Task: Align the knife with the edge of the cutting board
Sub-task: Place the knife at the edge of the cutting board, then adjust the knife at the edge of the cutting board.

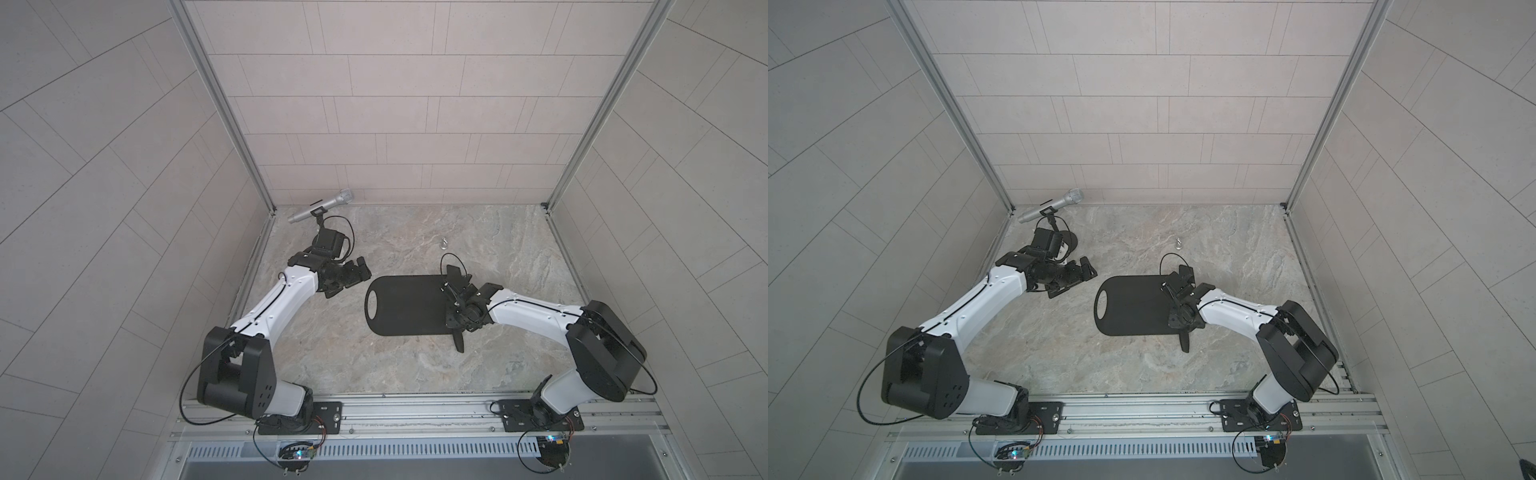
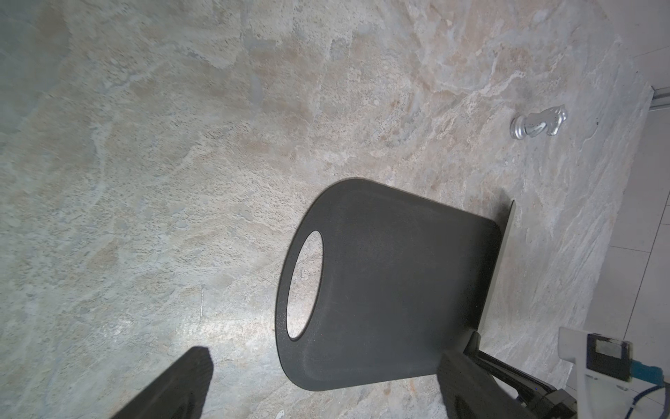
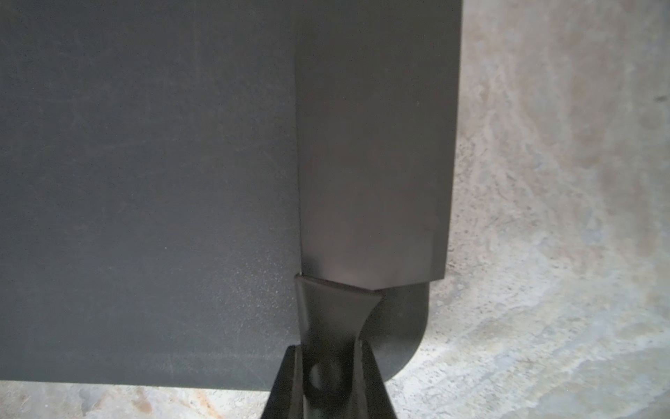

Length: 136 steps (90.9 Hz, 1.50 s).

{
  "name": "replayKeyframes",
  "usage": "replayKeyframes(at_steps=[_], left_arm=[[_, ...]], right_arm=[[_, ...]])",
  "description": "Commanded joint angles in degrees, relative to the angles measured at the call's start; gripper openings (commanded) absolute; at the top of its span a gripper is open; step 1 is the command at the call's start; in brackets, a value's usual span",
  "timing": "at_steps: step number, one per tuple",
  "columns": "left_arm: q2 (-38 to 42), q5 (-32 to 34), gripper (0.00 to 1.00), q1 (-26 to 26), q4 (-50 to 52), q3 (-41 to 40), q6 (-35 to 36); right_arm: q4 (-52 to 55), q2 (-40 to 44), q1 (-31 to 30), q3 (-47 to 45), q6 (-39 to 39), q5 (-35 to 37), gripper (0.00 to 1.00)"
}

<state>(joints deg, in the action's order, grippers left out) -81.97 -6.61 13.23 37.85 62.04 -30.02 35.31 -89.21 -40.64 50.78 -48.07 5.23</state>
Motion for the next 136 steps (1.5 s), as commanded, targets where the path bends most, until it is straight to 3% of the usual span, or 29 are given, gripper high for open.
replayKeyframes(at_steps=[1, 12, 31, 67, 76, 93, 105, 136], left_arm=[[-0.4, 0.2, 1.00, -0.1, 0.6, 0.7, 0.8], [-0.5, 0.3, 1.00, -0.1, 0.6, 0.7, 0.9], [-0.4, 0.4, 1.00, -0.1, 0.7, 0.7, 0.9], [-0.5, 0.0, 1.00, -0.1, 0.7, 0.8, 0.8], [-0.5, 0.0, 1.00, -0.1, 0.7, 0.7, 0.9], [-0.4, 0.1, 1.00, -0.1, 0.7, 0.7, 0.9], [-0.4, 0.0, 1.00, -0.1, 0.7, 0.6, 0.9], [-0.8, -0.2, 1.00, 0.0, 0.6, 0.7, 0.8]], right_arm=[[-1.7, -1.3, -0.7, 0.2, -1.1, -1.0, 0.07], [-2.0, -2.0, -0.9, -0.1, -0.8, -1.9, 0.25], [-0.8, -1.2, -1.8, -0.6, -0.8, -2.9, 0.42], [1.7, -1.2, -3.5, -1.8, -1.7, -1.1, 0.46], [1.7, -2.7, -3.5, -1.4, -1.6, -1.0, 0.44], [1.4, -4.0, -3.5, -1.4, -1.6, -1.0, 0.28], [1.4, -3.0, -3.5, -1.9, -1.8, -0.2, 0.00], [5.6, 1.0, -8.6, 1.4, -2.0, 8.7, 0.00]])
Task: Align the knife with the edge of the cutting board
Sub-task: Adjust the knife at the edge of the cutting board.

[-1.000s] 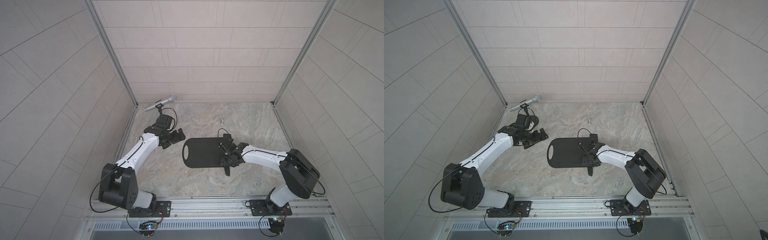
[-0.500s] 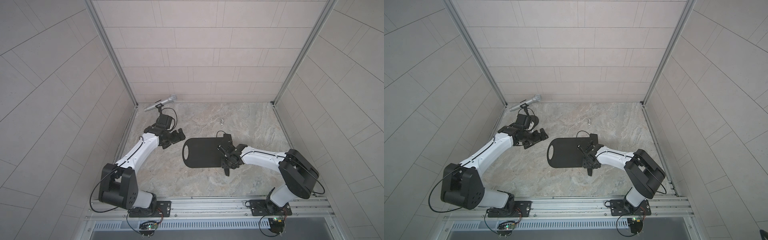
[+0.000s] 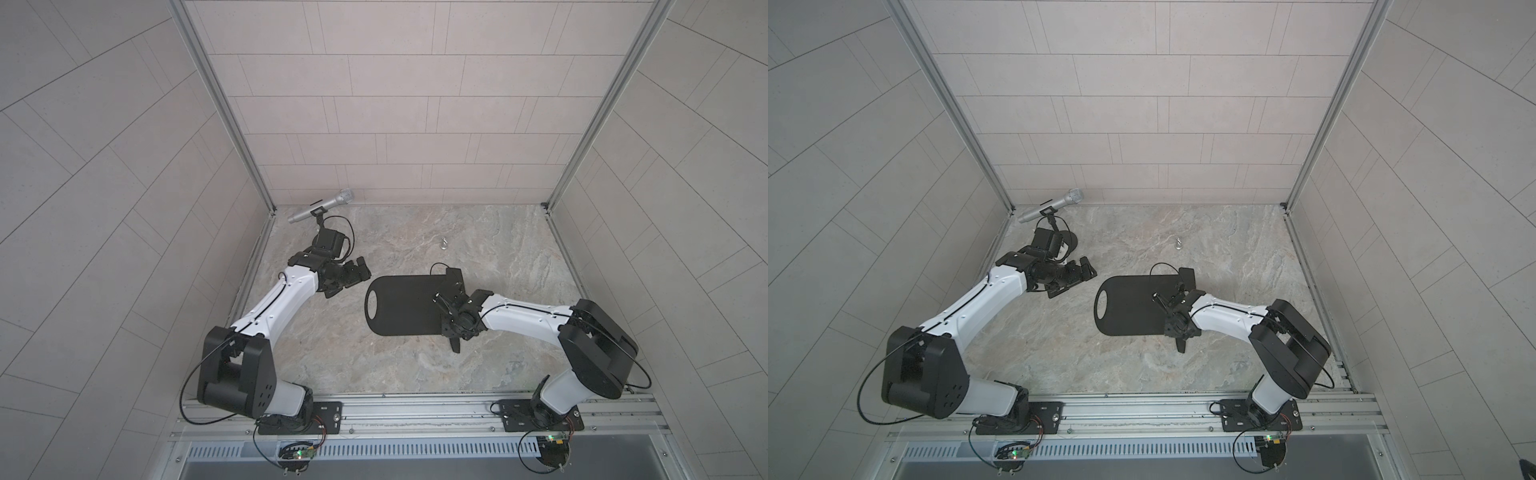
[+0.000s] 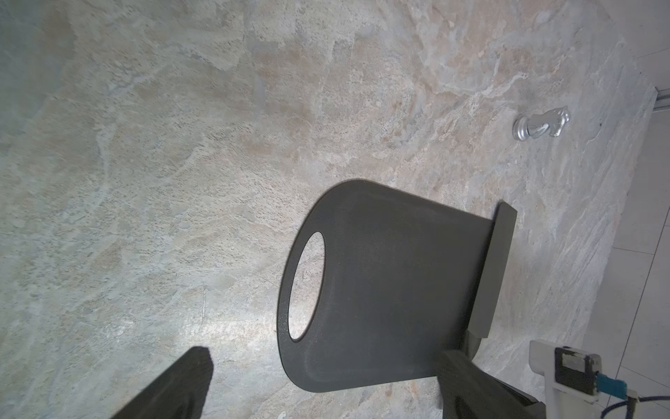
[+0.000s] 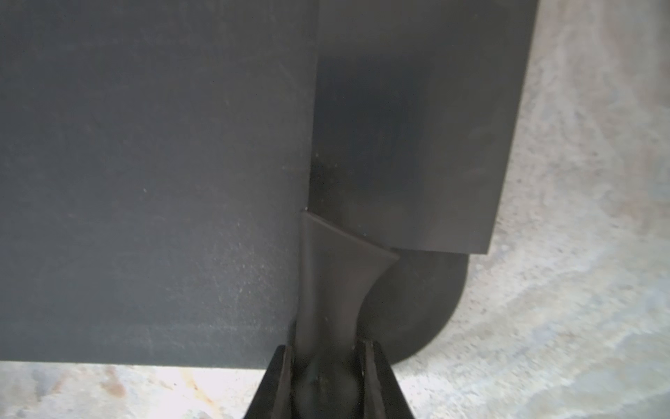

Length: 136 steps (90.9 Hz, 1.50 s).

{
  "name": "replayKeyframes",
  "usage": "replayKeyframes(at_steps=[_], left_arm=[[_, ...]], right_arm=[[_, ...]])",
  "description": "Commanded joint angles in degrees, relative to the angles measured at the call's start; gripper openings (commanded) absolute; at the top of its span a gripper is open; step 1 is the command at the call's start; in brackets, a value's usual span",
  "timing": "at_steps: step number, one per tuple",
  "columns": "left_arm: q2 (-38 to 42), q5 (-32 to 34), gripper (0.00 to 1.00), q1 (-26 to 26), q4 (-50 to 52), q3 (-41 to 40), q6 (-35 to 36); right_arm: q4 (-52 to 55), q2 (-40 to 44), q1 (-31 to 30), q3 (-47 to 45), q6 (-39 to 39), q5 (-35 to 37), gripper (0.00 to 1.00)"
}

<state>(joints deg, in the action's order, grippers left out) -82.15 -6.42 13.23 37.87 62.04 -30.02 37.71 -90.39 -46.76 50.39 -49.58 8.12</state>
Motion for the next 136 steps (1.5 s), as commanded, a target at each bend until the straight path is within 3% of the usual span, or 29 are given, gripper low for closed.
replayKeyframes(at_steps=[1, 46, 87, 123, 136], left_arm=[[-0.7, -0.4, 1.00, 0.0, 0.6, 0.6, 0.8], [-1.2, 0.2, 1.00, 0.5, 0.6, 0.6, 0.9], [-1.6, 0.6, 1.00, 1.0, 0.8, 0.6, 1.1], [-1.6, 1.0, 1.00, 1.1, 1.1, 0.7, 1.3], [-1.5, 0.9, 1.00, 1.1, 1.1, 0.9, 1.4]], right_arm=[[3.3, 2.2, -2.6, 2.0, -0.6, 6.1, 0.00], [5.8, 1.5, -8.3, 2.2, -4.7, 10.6, 0.00], [1.1, -0.4, -8.7, -0.2, -6.6, 6.2, 0.00], [0.9, 2.7, -8.7, -1.1, -5.4, 1.4, 0.49], [1.1, 4.8, -8.7, -2.7, -5.8, -0.3, 0.60]])
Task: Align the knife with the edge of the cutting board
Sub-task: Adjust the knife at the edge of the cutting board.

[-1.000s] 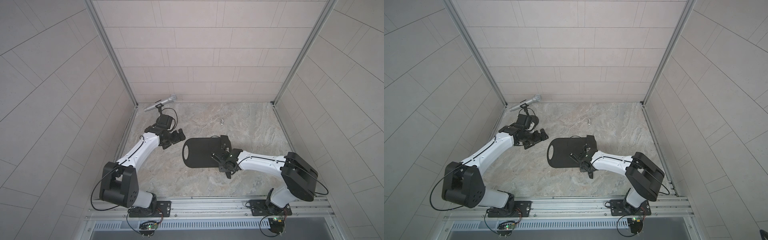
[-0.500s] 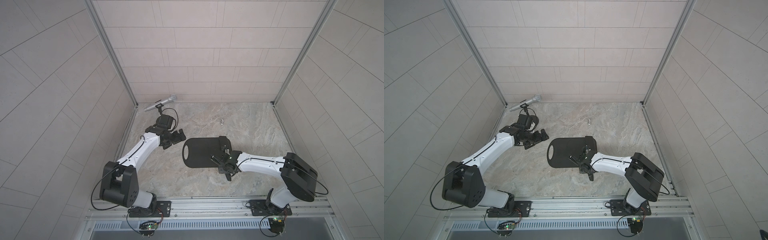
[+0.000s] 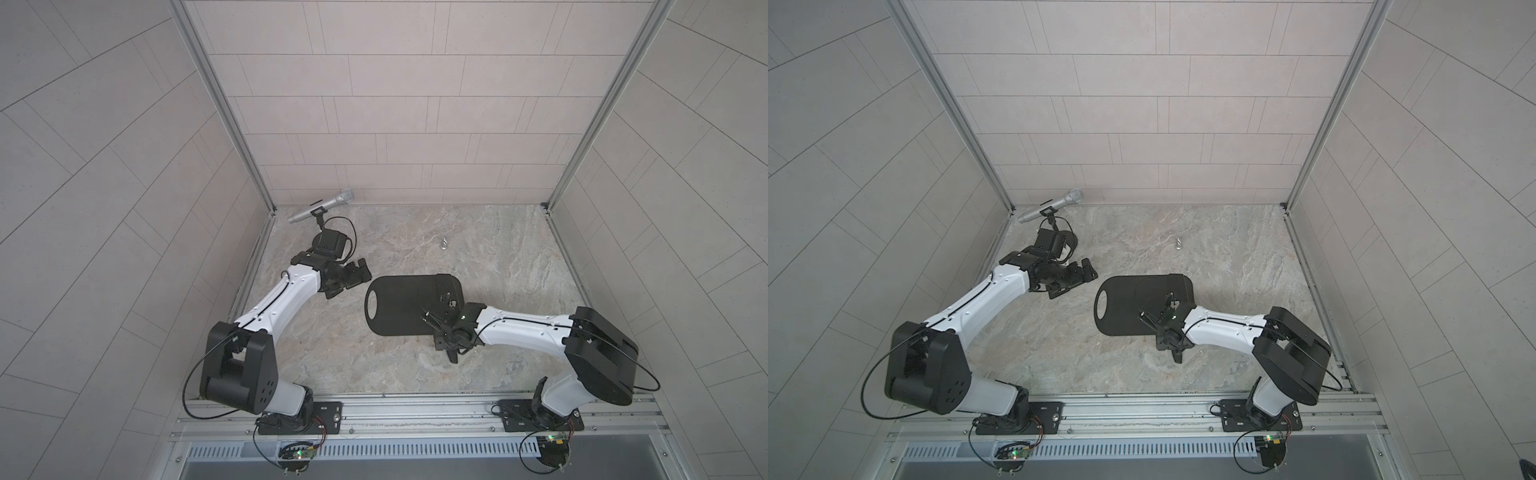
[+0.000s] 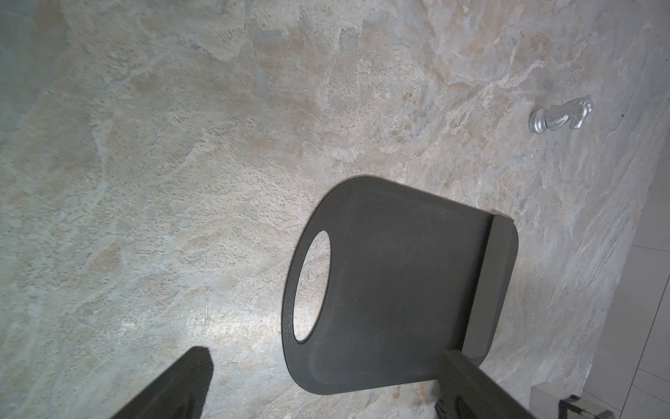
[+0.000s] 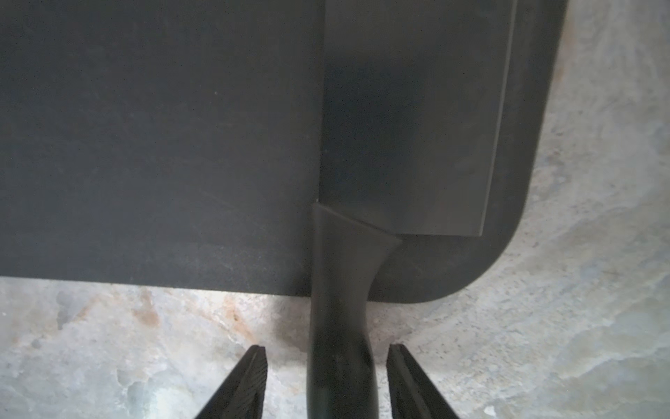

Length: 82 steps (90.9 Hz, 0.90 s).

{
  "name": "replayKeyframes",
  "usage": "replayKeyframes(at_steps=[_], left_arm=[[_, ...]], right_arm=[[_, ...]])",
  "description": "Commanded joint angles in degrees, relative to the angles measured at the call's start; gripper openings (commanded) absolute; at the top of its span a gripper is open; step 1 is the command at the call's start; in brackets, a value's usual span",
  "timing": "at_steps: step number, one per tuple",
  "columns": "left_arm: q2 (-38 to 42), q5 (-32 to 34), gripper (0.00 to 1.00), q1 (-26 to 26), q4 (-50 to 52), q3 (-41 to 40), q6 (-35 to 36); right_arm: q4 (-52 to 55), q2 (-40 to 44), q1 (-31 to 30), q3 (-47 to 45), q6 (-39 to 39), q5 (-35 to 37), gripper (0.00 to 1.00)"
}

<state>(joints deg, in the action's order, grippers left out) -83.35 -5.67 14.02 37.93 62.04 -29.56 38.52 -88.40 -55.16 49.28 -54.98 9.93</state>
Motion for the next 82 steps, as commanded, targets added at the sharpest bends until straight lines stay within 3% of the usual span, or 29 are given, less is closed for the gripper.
replayKeyframes(at_steps=[1, 13, 30, 53, 72, 82], left_arm=[[-0.3, 0.1, 1.00, 0.3, 1.0, 0.9, 1.0], [-0.4, -0.2, 1.00, 0.3, 1.0, 0.9, 0.9], [-0.5, -0.5, 1.00, 0.3, 1.0, 1.0, 0.9], [-0.4, -0.3, 1.00, 0.3, 1.0, 1.0, 1.1], [-0.5, -0.4, 1.00, 0.4, 1.0, 0.8, 1.2], [-0.5, -0.1, 1.00, 0.4, 1.0, 0.8, 1.2]], right_arm=[[0.3, 3.0, -0.3, -1.7, -0.4, -2.2, 0.60], [-0.3, 3.7, -0.3, -3.2, -0.8, -4.0, 0.59], [-1.9, 3.7, -0.3, -5.5, -1.0, -7.2, 0.50], [-3.1, -0.4, 0.5, -5.4, -0.6, -8.6, 0.44], [-2.8, -1.1, 1.3, -5.5, -0.9, -6.7, 0.30], [-2.7, -0.4, 1.3, -5.5, -1.1, -5.5, 0.11]])
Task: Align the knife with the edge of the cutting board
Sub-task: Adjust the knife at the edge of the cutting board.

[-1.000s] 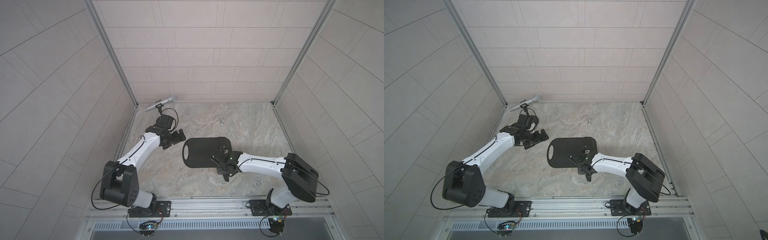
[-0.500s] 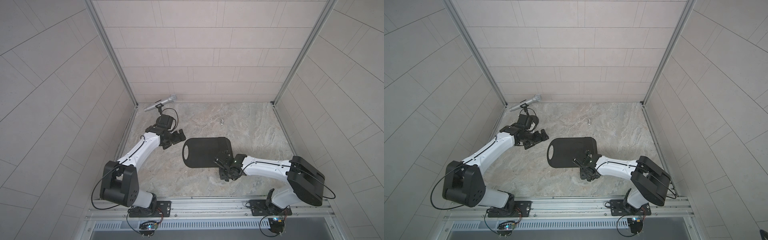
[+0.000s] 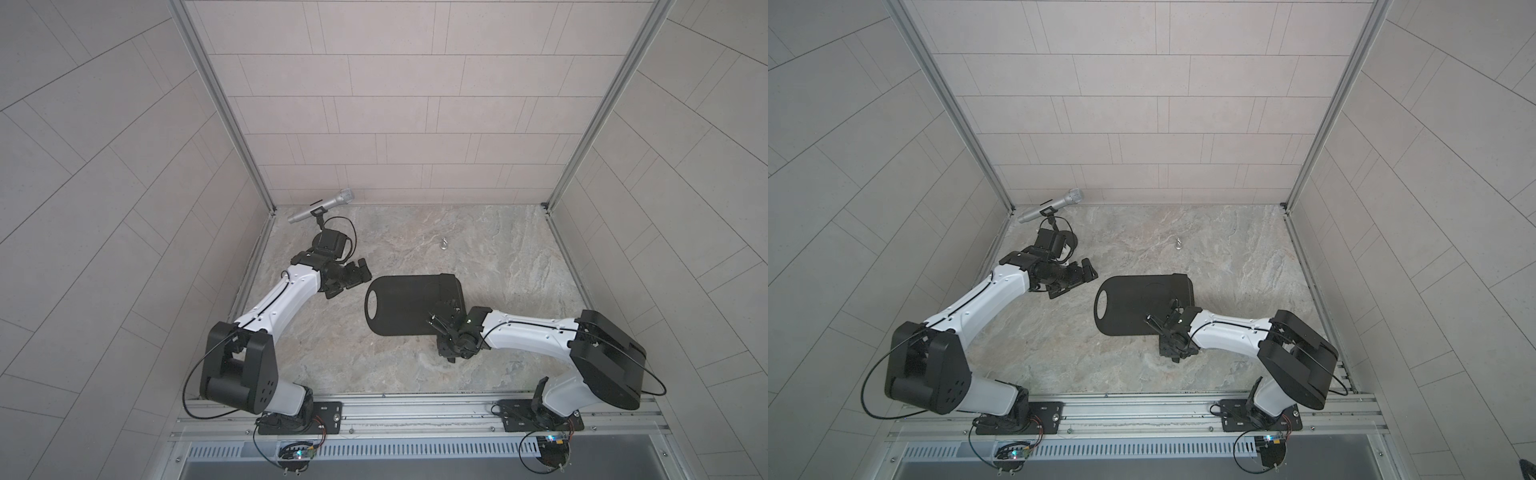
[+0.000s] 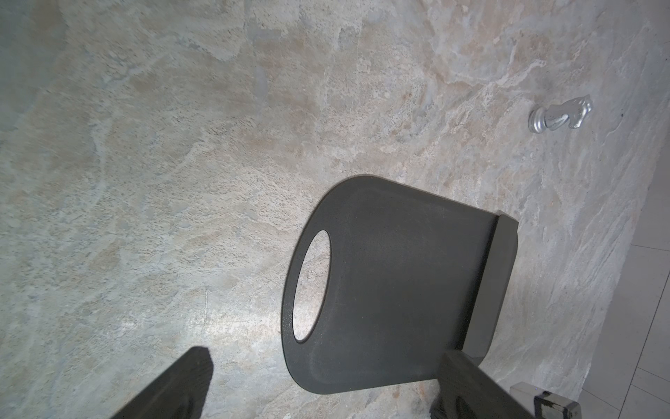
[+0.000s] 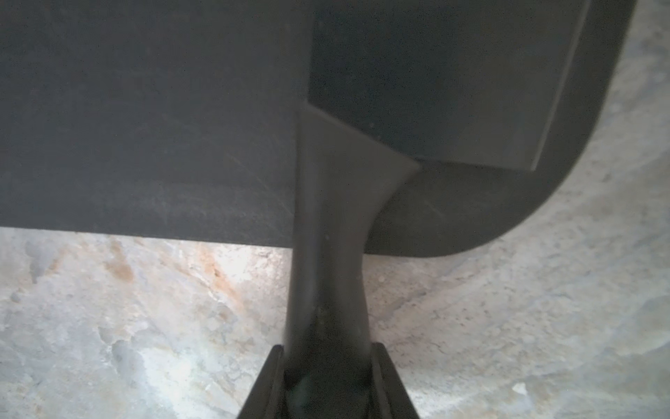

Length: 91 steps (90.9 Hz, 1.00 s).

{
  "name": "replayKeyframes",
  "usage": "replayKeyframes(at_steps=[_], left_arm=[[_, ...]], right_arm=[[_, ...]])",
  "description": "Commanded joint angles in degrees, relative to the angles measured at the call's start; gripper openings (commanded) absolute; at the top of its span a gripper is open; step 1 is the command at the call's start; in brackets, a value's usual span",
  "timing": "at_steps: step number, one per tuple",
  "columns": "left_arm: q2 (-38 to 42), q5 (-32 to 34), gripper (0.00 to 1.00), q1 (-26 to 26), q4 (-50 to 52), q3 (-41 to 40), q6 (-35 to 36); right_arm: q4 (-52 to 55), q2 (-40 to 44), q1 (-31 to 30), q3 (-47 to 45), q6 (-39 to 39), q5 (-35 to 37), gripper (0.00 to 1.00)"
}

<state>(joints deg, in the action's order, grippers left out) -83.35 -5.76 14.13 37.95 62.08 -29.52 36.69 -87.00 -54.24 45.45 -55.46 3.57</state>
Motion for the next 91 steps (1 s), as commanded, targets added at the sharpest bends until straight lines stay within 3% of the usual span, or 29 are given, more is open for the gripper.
replayKeyframes(at_steps=[1, 5, 46, 91], left_arm=[[-0.5, 0.0, 1.00, 0.4, 1.0, 0.7, 1.1], [-0.5, 0.0, 1.00, 0.4, 1.0, 0.7, 1.2], [-1.3, 0.8, 1.00, 1.3, 1.1, 0.7, 1.3], [-2.6, 2.2, 1.00, 2.0, 1.7, 1.2, 1.8]], right_arm=[[-0.8, -1.7, 0.4, -1.7, -0.6, 0.9, 0.08], [-0.9, -1.4, 0.4, -1.7, -0.6, 1.2, 0.00], [4.3, -1.6, -2.7, 2.8, -0.3, 10.4, 0.00], [3.9, -0.3, -2.8, 2.0, -0.4, 10.0, 0.00]])
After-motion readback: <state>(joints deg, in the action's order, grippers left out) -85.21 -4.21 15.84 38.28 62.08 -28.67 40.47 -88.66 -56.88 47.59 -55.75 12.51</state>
